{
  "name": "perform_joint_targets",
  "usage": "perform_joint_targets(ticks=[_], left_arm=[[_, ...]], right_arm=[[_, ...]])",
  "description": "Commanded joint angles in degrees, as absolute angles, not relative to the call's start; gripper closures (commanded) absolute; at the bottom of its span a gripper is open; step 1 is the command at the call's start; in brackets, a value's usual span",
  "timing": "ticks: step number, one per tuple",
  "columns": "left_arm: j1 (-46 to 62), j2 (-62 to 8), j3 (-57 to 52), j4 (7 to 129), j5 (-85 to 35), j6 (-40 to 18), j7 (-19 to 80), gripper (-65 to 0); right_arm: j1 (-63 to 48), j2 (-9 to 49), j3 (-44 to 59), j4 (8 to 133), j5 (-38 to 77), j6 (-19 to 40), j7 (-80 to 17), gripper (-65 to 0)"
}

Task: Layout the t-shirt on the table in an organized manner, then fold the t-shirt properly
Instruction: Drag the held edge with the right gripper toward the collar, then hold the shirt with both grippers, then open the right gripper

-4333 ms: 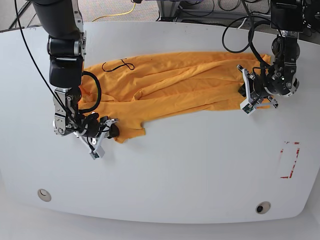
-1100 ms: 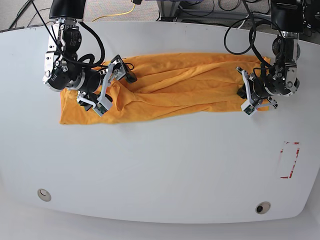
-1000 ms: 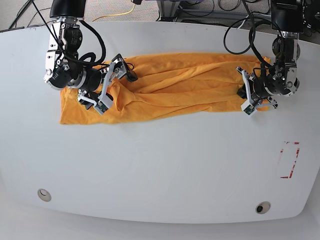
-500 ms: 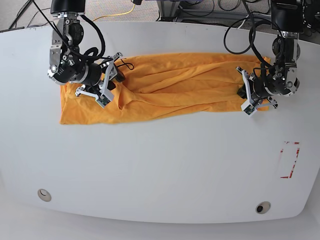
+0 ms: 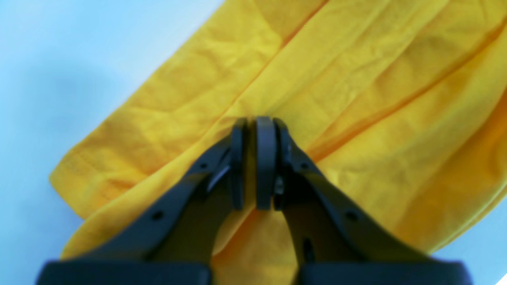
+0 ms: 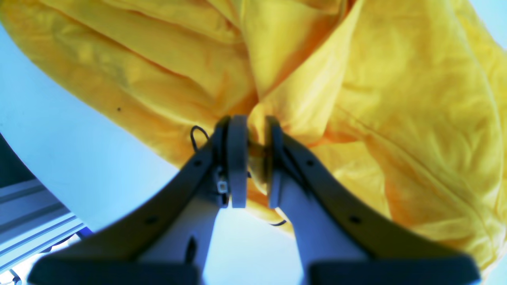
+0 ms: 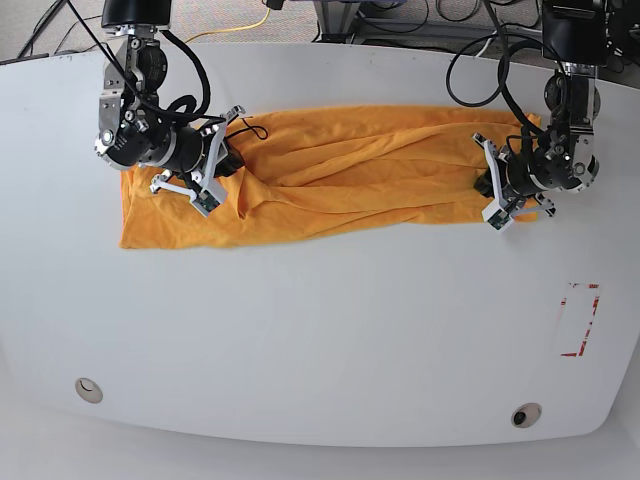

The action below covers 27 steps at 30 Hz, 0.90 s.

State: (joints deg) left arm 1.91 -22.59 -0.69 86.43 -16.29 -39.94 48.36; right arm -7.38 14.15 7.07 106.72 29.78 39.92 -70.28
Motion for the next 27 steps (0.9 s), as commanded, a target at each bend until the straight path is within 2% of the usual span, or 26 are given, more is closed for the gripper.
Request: perform_joint_targets(ticks=[1,7,11,13,20,22,27], left_arm=[[1.63,-23.34,-0.84,86.81,-15.96,-40.00,48.92,-2.8],[1.63,-23.34,-0.84,86.81,-15.96,-40.00,48.92,-2.8],[1.63,-23.34,-0.84,86.81,-15.96,-40.00,48.92,-2.8],[1.63,-23.34,-0.84,86.81,-15.96,-40.00,48.92,-2.8],[1.63,-23.34,-0.84,86.81,-15.96,-40.00,48.84,-2.8],[1.63,-23.34,-0.84,86.81,-15.96,-40.00,48.84,-2.8],[1.63,-23.34,-0.84,86.81,-15.96,-40.00,48.84,-2.8]], right_arm=[[-6.55,14.73,7.43,108.26,30.64,40.00,-69.23,-5.7],[-6.90,14.55,7.43,112.04,30.73,40.00,-69.32,-0.8],[-6.73,14.02,7.25,112.57,30.81,40.00,-69.41,-2.9],[-6.46,12.79,7.52,112.57,30.46,40.00,-69.41,-7.1],[-3.47,10.86,8.40,111.87,30.20,40.00,-69.23,-38.5],[-2.42,10.51,8.66,110.99,29.67,40.00,-69.14,-44.7],[1.01,9.71,8.92,108.44,26.86,40.00,-69.14,-47.1]])
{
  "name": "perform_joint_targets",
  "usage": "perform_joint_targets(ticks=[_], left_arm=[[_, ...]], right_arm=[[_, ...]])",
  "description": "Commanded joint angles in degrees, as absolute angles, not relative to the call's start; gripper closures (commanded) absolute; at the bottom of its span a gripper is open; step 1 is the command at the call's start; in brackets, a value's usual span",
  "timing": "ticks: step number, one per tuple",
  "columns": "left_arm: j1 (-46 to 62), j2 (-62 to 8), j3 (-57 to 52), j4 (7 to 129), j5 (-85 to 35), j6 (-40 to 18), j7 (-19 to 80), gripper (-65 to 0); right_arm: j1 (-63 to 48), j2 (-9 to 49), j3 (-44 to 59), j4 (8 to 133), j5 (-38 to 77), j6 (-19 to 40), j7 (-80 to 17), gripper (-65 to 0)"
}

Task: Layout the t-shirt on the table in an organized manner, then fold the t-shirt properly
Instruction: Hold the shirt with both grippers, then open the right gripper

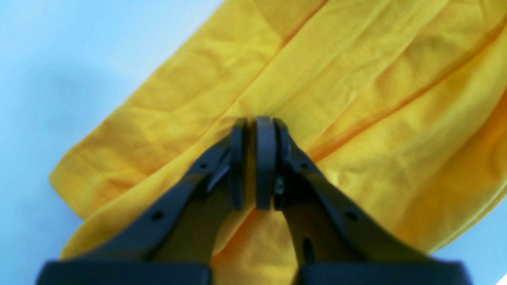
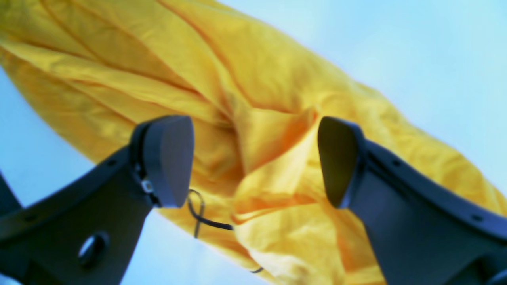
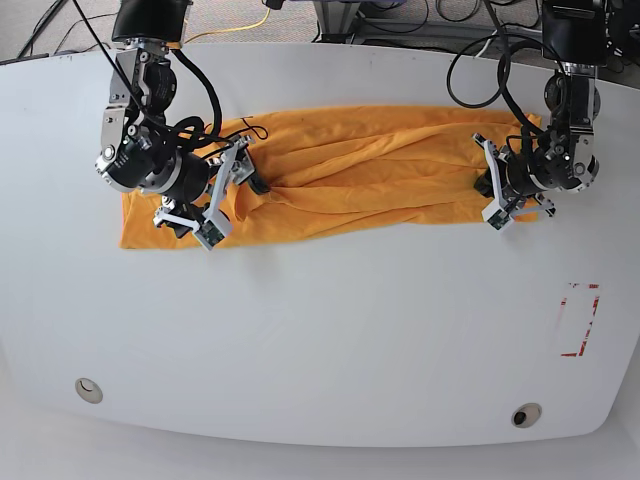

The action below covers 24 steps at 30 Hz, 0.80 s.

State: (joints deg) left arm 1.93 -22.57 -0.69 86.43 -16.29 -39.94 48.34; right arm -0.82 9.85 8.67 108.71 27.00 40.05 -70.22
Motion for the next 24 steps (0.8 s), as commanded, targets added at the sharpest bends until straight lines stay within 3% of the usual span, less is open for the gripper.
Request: perform_joint_targets(ticks=[1,7,15,24], left_arm=[[1.63,-23.34,-0.84,86.81,-15.96,-40.00,48.84,-2.8],[1.63,-23.43,-0.84,86.81,-15.96,-40.00,48.84,-2.8],[1.63,-23.52,-0.84,86.81,-15.96,-40.00,48.84,-2.8],[1.63,-23.52,-0.84,86.81,-15.96,-40.00,48.84,-2.8]], right_arm=[[1.45,9.63,8.92,107.82,26.33,40.00,-69.14,-47.1],[2.86,9.45,8.92,102.90,25.01,40.00,-65.36,-45.7],[3.03,10.59,8.75,94.20,25.10,40.00,-59.38,-36.9],[3.03,12.09,8.66,89.19,25.27,40.00,-55.60,-36.5]])
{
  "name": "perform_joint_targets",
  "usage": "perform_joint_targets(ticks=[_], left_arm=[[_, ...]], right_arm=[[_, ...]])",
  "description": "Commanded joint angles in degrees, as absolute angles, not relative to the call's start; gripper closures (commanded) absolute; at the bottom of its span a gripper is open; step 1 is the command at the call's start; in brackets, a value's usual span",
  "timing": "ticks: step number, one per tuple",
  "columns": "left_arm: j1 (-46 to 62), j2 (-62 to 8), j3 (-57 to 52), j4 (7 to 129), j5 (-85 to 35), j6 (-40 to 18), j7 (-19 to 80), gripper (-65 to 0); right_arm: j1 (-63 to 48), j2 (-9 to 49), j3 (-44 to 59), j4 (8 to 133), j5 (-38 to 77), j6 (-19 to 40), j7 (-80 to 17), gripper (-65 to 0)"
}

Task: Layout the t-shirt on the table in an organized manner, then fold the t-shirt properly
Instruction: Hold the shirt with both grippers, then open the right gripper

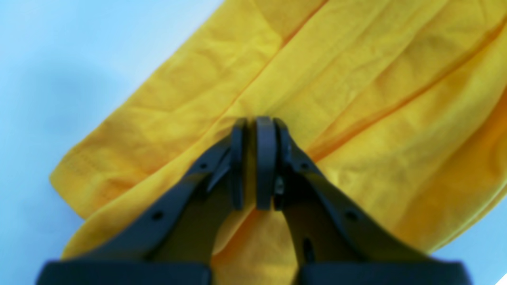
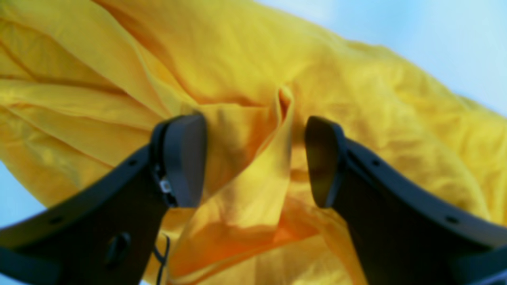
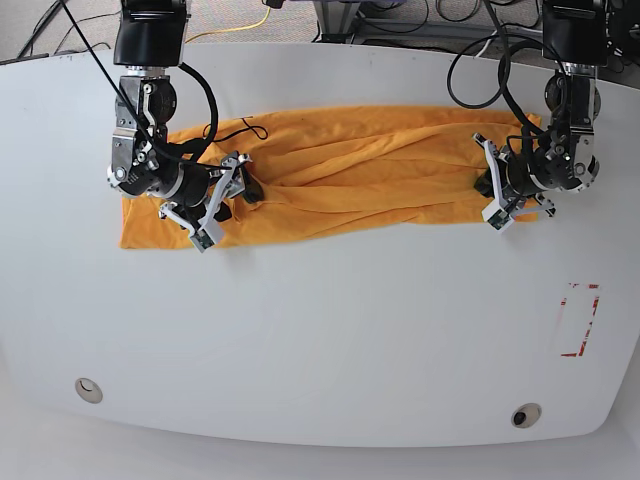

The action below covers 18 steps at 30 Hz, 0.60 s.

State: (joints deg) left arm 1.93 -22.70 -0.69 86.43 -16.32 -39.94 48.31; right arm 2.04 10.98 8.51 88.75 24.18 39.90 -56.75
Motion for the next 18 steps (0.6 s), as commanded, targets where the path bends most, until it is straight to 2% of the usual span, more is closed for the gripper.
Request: perform_joint_targets(ticks=[1,4,10,18], left_arm=[[1.54,-23.52,-0.84,86.81,-15.96,-40.00,48.84,-2.8],[1.45,-23.52,-0.84,86.81,-15.96,-40.00,48.84,-2.8],[1.36,-23.52,-0.84,86.81,-15.96,-40.00,48.84,-2.8],[1.27,-23.52,-0.84,86.81,-15.96,-40.00,48.84,-2.8]], right_arm=[[3.03,12.18,8.66,89.19,25.27,40.00,-55.60,-36.5],[2.95,12.26,8.66,89.36,25.27,40.00,-55.52,-35.5],[2.95,12.35,8.66,89.45,25.27,40.00,-55.52,-24.1],[2.95,12.35,8.66,89.45,25.27,40.00,-55.52,-22.8]])
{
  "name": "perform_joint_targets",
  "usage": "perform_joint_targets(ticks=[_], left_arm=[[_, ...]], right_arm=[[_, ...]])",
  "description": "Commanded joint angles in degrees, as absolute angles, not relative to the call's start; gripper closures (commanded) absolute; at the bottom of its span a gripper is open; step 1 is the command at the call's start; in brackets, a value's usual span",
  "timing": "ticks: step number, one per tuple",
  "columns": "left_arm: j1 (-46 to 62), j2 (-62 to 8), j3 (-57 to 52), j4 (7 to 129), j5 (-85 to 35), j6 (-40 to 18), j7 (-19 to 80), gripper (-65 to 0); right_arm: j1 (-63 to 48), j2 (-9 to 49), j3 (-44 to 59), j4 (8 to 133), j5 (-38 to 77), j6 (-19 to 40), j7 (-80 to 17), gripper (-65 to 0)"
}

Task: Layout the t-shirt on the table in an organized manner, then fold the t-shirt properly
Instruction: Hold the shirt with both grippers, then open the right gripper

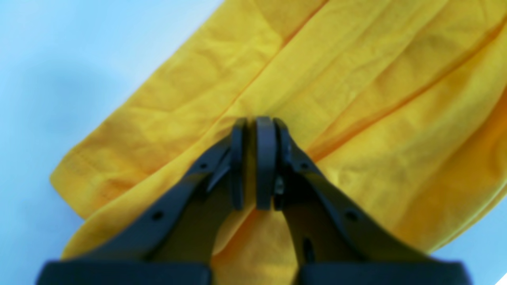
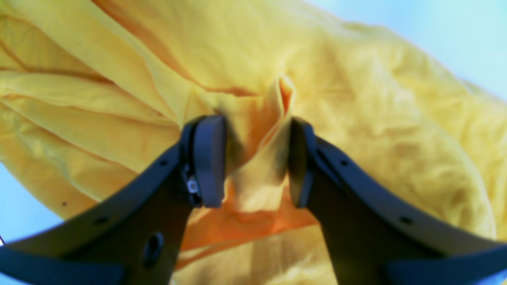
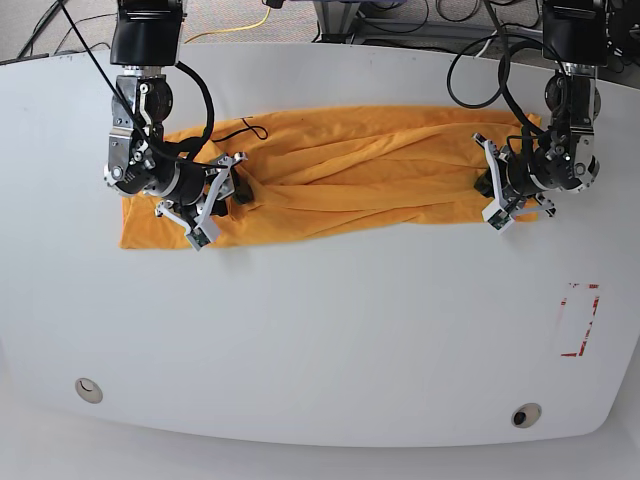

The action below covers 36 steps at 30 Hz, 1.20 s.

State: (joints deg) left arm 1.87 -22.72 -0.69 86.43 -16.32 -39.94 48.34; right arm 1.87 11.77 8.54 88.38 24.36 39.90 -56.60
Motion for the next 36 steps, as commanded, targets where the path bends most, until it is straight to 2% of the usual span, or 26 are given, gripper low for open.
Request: perform_joint_targets(ticks=[1,4,11,15,22,36], left_arm=[[1.27,-23.52,-0.84,86.81,-15.96,-40.00,48.84,-2.8],[1.27,-23.52,-0.84,86.73,-15.96,-40.00,48.84,-2.8],[1.27,-23.52,-0.84,84.35,-15.96,-40.00,48.75,-2.8],[1.19,-23.52,-0.84,83.74,-15.96,-40.00,48.75,-2.8],[1.19,-23.52,-0.84,83.74,-15.96,-40.00,48.75,-2.8],[1.19,-23.52,-0.84,84.09,-16.04,-40.00,48.75,-2.8]], right_arm=[[2.95,12.35,8.66,89.45,25.36,40.00,-55.52,-22.8],[2.95,12.18,8.75,89.45,25.36,40.00,-55.52,-26.2],[2.95,12.00,8.92,90.42,25.36,40.00,-55.60,-44.1],[3.12,12.00,8.92,90.59,25.19,40.00,-55.60,-43.9],[4.44,12.26,9.01,90.33,25.01,40.00,-55.34,-39.0],[4.97,12.35,9.01,90.07,24.84,40.00,-52.70,-38.7]])
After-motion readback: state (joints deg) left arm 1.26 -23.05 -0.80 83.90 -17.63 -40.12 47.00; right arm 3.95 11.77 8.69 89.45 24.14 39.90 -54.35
